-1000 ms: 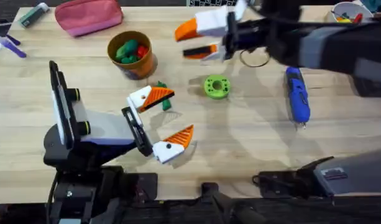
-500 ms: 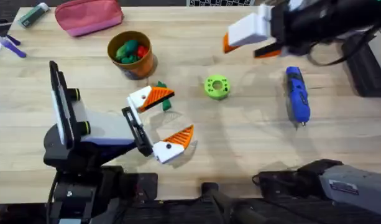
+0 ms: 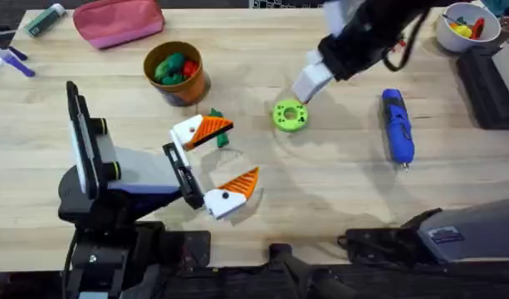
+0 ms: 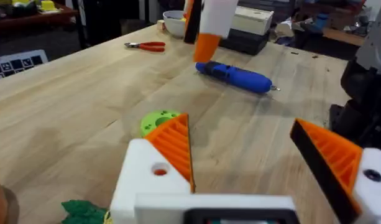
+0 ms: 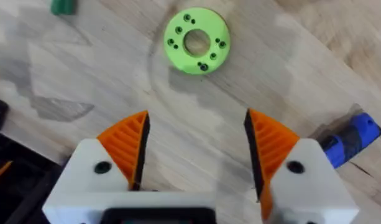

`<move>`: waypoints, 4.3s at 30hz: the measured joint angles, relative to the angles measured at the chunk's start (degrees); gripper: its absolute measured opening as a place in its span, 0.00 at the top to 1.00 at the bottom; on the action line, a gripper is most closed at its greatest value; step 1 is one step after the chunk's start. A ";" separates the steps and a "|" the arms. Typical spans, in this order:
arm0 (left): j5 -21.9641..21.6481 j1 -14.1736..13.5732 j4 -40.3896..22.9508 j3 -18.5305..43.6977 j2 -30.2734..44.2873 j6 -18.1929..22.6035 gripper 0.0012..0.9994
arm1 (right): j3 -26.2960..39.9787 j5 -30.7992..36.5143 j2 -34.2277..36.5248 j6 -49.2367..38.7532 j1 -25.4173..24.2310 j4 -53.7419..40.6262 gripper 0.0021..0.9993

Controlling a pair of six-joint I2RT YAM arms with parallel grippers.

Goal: Pick up the gripper from the table and insert it into the empty holder that is missing its gripper. Then pick up a screw, insert it into the mounting hole, and use the screwdriver to tighten it. Finally, clean up the table by picking up the vegetable and placing it into the bucket.

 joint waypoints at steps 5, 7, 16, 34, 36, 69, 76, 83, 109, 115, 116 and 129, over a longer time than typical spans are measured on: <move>0.02 0.00 0.00 0.00 0.00 0.00 0.01 | 0.07 2.23 4.05 -1.15 1.64 0.06 0.21; 0.02 0.00 0.00 0.00 0.00 0.00 0.01 | 0.06 2.55 5.52 -1.34 2.05 0.23 0.21; 0.02 0.00 0.00 0.00 0.00 0.00 0.01 | -7.10 2.79 6.83 -1.51 2.37 7.29 0.21; 0.02 0.00 0.00 0.00 0.00 0.01 0.01 | -10.35 3.21 13.59 -0.35 2.72 12.39 0.45; 0.02 0.00 0.00 0.00 0.00 0.00 0.01 | -10.36 3.19 13.59 -0.18 2.78 12.57 0.47; 0.02 0.00 0.00 0.00 0.02 0.00 0.01 | -10.36 6.03 15.81 1.74 3.26 13.77 0.77; 0.01 0.00 0.00 0.00 0.02 0.00 0.01 | -10.36 6.18 15.81 1.77 3.75 13.81 0.85; 0.02 0.00 0.00 0.00 0.00 0.01 0.01 | -10.36 6.19 15.81 1.80 3.90 13.84 0.97; 0.02 0.00 0.00 0.00 0.00 0.00 0.01 | -10.40 6.62 14.68 2.18 3.90 14.63 1.00; 0.02 0.00 0.00 0.00 0.00 0.00 0.01 | -10.40 6.62 7.39 2.42 3.90 14.59 1.00; 0.02 0.00 0.00 0.00 0.01 0.01 0.01 | -10.33 6.62 5.79 2.42 3.90 14.56 1.00; 0.02 0.00 0.00 0.00 0.00 0.00 0.01 | -2.32 6.64 -0.05 2.40 4.89 9.83 1.00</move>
